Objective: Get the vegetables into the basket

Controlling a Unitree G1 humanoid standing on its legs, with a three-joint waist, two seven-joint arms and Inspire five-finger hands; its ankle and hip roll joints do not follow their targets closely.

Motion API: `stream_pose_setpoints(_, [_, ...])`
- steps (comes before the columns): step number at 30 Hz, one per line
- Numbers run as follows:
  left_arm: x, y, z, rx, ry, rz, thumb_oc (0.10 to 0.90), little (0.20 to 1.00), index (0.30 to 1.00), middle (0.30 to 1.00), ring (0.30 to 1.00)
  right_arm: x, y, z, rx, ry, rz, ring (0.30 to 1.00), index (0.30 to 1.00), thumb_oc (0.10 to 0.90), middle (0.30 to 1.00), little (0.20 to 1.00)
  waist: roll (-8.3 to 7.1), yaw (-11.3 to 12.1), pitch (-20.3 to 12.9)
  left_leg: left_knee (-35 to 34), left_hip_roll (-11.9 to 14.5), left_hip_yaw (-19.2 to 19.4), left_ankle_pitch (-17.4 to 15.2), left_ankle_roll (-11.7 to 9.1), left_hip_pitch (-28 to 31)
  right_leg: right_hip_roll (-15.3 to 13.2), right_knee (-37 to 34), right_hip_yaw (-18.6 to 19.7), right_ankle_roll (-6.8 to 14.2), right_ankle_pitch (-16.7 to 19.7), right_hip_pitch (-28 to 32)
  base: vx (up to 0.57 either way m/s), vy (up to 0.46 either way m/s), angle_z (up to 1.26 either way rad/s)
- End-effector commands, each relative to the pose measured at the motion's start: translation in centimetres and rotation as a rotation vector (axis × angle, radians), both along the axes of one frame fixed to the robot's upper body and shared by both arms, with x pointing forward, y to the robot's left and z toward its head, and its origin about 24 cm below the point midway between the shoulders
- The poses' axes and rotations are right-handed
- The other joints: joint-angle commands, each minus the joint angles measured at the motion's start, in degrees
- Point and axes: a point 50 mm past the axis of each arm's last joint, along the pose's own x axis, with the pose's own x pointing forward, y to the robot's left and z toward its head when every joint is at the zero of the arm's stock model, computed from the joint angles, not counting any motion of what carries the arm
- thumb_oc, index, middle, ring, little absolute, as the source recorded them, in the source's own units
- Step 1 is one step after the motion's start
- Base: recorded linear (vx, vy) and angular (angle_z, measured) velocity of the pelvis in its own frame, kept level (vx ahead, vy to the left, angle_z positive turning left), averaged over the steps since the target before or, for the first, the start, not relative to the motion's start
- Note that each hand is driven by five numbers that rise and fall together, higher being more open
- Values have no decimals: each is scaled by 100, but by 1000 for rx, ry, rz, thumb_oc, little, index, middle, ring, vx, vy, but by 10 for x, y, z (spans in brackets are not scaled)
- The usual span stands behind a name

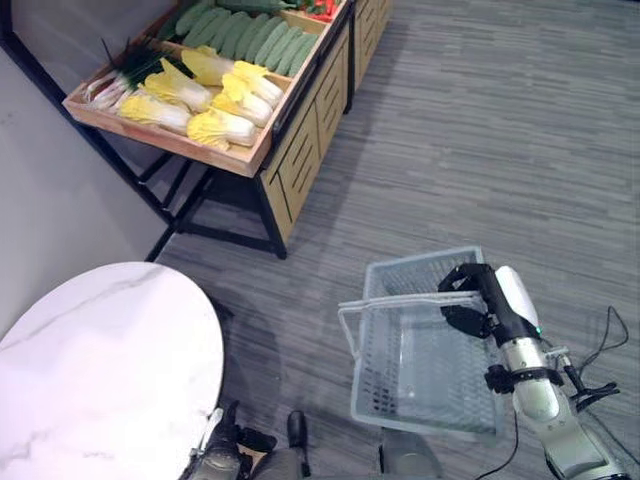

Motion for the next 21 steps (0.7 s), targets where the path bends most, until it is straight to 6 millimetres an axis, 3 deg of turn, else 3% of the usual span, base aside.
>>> stream_pose_setpoints(1, [-28, 11, -7, 58, 103, -36, 900, 1000, 1000, 1000, 1000, 33, 15, 66, 87, -369, 75, 300, 300, 400, 300, 300, -218, 170, -413, -33, 83, 178, 203, -66, -340, -128, 410, 191, 269, -649, 335, 113, 237, -30])
stream_pose_setpoints(7, [-27, 22, -4, 69, 99, -10, 900, 1000, 1000, 1000, 1000, 37, 12, 50, 113, -300, 34, 300, 300, 400, 300, 300, -389, 267, -434, 80, -64, 578, -86, 199, -165, -308, 547, 499, 532, -469, 139, 84, 213, -58])
stream_pose_setpoints(10, [-23, 34, -1, 102, 93, -6, 900, 1000, 1000, 1000, 1000, 39, 13, 47, 110, -285, 38, 300, 300, 400, 300, 300, -458, 276, -365, 107, -107, 702, -219, 314, -53, -248, 1136, 490, 654, -402, -169, 60, 143, -33])
stream_pose_setpoints(12, [-19, 39, 2, 116, 78, -2, 900, 1000, 1000, 1000, 1000, 40, 14, 46, 117, -283, 37, 300, 300, 400, 300, 300, -464, 285, -307, 72, -106, 772, -275, 346, 79, -192, 1572, 271, 662, -377, -377, 67, 88, -34])
stream_pose_setpoints(15, [-15, 41, 3, 123, 67, 4, 900, 1000, 1000, 1000, 1000, 40, 15, 45, 121, -280, 35, 300, 300, 400, 300, 300, -483, 248, -265, 17, -147, 840, -337, 338, 242, -230, 1545, 75, 678, -158, -506, 77, 32, -26])
stream_pose_setpoints(19, [2, 42, 9, 133, 19, -7, 900, 1000, 1000, 1000, 1000, 42, 15, 44, 139, -285, 23, 300, 300, 400, 300, 300, -497, 168, -223, -32, -86, 927, -514, 225, 501, -437, 711, -247, 611, 246, -889, 171, -77, -20])
stream_pose_setpoints(21, [11, 42, 12, 135, -12, -5, 900, 1000, 1000, 1000, 1000, 40, 17, 42, 142, -285, 17, 300, 300, 400, 300, 300, -528, 130, -243, -25, -35, 970, -668, 138, 749, -590, 454, -633, 664, 450, -1045, 324, -231, -8])
